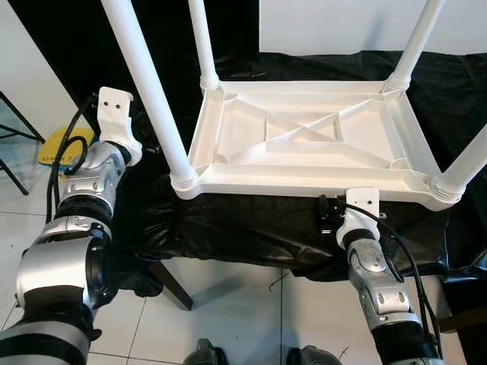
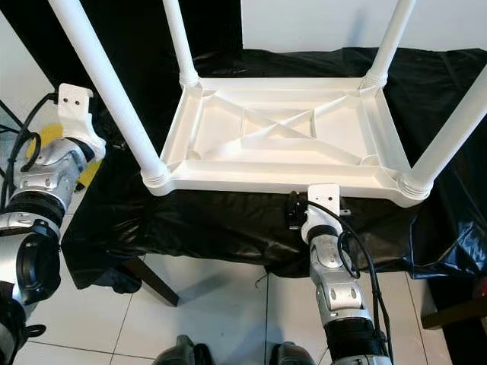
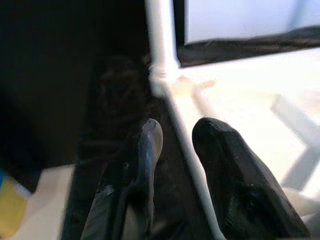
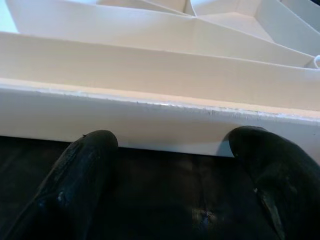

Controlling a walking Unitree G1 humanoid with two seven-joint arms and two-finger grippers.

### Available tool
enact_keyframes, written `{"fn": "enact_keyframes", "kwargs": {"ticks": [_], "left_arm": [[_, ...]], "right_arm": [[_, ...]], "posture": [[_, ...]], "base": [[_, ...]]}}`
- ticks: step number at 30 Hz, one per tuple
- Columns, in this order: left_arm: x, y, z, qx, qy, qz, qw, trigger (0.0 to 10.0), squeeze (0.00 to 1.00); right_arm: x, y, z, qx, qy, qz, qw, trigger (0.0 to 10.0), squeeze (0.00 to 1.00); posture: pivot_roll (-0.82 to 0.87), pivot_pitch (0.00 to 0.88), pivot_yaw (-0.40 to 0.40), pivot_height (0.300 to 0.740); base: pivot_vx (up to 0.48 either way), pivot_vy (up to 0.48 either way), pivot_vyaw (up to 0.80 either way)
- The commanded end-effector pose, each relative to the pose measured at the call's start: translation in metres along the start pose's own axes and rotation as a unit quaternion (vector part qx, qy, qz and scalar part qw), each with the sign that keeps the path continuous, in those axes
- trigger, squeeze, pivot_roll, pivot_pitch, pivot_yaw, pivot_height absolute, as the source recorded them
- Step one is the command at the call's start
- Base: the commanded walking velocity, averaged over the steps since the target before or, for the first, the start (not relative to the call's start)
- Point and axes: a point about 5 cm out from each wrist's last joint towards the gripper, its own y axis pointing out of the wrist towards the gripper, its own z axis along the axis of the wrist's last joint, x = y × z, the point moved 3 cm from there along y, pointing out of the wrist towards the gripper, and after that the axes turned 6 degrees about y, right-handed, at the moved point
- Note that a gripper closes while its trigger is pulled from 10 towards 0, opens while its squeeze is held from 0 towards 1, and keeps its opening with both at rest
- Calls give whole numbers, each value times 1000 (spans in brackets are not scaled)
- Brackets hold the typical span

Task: Building children table

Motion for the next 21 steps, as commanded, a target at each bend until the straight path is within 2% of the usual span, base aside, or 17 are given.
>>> {"fn": "enact_keyframes", "kwargs": {"ticks": [1, 2, 6, 10, 13, 14, 16, 19, 21], "left_arm": [[13, 2, 0, 8, 3, -25, 1000, 10000, 0], [13, 2, 0, 8, 3, -25, 1000, 10000, 0], [41, 4, 4, 33, -1, -52, 998, 10000, 0], [52, 5, 6, 40, -13, -57, 997, 10000, 0], [72, 4, 11, 54, -22, -71, 996, 10000, 0], [72, 4, 11, 54, -22, -71, 996, 10000, 0], [85, 1, 16, 65, -34, -85, 994, 10000, 0], [93, 0, 18, 68, -39, -94, 992, 10000, 0], [110, -4, 22, 74, -51, -112, 990, 10000, 0]], "right_arm": [[10, 4, -4, -12, -2, -21, 1000, 10000, 0], [10, 4, -4, -12, -2, -21, 1000, 10000, 0], [27, 12, 0, -7, -12, -53, 999, 10000, 0], [34, 15, 1, -7, -15, -63, 998, 10000, 0], [44, 20, 6, 0, -25, -82, 996, 10000, 0], [44, 20, 6, 0, -25, -82, 996, 10000, 0], [48, 22, 8, 6, -29, -90, 996, 10000, 0], [50, 23, 9, 7, -30, -94, 995, 10000, 0], [54, 25, 9, 7, -30, -102, 994, 10000, 0]], "posture": [[-30, 105, 49, 740], [-30, 105, 49, 740], [-20, 107, 43, 740], [-16, 106, 40, 740], [-10, 105, 39, 740], [-10, 105, 39, 740], [-7, 102, 38, 740], [-6, 100, 38, 740], [-3, 98, 39, 740]], "base": [[0, 0, 0], [0, 0, 0], [0, 0, 0], [0, 0, 0], [0, 0, 0], [0, 0, 0], [0, 0, 0], [0, 0, 0], [0, 0, 0]]}}
